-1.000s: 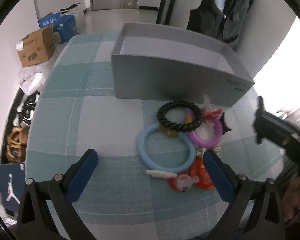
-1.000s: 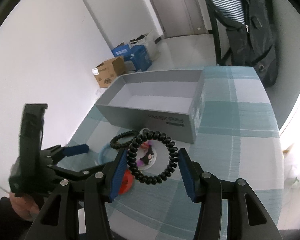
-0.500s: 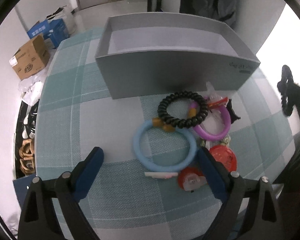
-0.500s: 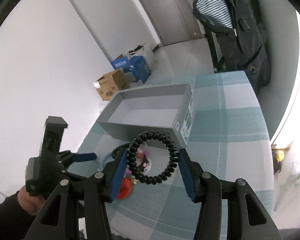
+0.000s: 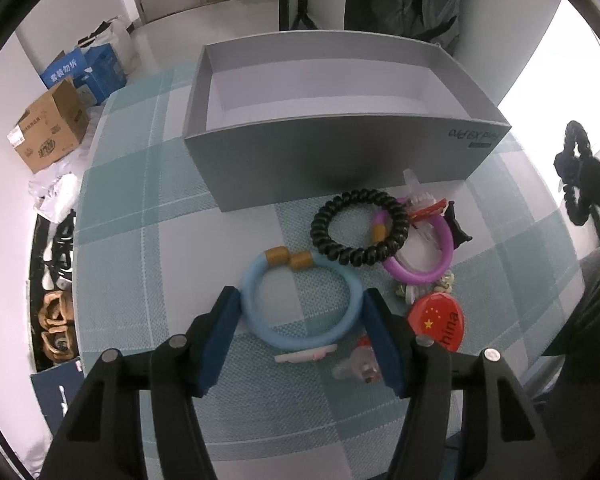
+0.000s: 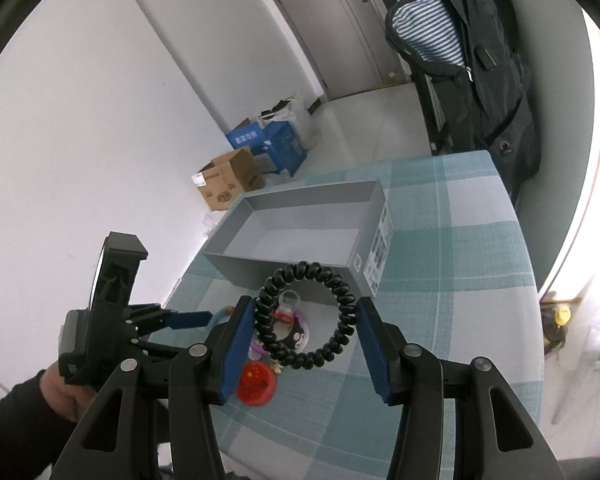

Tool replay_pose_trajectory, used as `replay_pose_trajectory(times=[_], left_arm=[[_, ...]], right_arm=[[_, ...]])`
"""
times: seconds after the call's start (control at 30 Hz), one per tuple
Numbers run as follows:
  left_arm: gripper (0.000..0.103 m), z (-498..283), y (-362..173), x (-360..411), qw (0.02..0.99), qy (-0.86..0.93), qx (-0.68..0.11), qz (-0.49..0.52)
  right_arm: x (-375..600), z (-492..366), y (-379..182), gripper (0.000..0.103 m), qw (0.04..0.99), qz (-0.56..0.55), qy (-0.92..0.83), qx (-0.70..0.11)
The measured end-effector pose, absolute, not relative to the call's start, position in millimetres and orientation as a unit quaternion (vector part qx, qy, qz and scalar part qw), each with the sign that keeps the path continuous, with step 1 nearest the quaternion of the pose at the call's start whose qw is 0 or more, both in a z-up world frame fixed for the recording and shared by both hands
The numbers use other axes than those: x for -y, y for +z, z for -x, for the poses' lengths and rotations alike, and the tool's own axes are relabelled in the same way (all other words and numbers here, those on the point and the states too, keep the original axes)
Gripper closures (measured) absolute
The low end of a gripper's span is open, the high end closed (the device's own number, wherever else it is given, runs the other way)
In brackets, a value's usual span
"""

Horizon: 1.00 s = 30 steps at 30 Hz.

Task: Organize jewelry
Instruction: 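Grasp the light-blue bangle with the left gripper and lift it, then carry both bracelets into the grey box and open both grippers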

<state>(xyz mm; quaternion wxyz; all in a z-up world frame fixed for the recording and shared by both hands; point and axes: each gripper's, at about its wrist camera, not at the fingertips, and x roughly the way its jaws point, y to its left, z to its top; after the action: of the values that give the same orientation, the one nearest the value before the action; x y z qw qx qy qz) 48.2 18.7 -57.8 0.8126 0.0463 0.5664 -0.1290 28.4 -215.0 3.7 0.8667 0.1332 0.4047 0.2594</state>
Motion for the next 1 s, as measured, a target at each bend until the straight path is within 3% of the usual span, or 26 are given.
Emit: replay_pose_trajectory(times=[0.6,1.0], left_arm=[[0.046,-33.0,-12.7,-45.8,0.85,-0.155,-0.501,0.048],[0.046,-86.8,18.7,-41.8,0.861,-0.192,-0.458,0.107]], right_arm=[[195.8,-36.4,6.2,0.053,0.858,-0.138,0.279,-0.409],[181.8,-83.6,21.8,0.053,0.857,-0.103,0.284,-0.417]])
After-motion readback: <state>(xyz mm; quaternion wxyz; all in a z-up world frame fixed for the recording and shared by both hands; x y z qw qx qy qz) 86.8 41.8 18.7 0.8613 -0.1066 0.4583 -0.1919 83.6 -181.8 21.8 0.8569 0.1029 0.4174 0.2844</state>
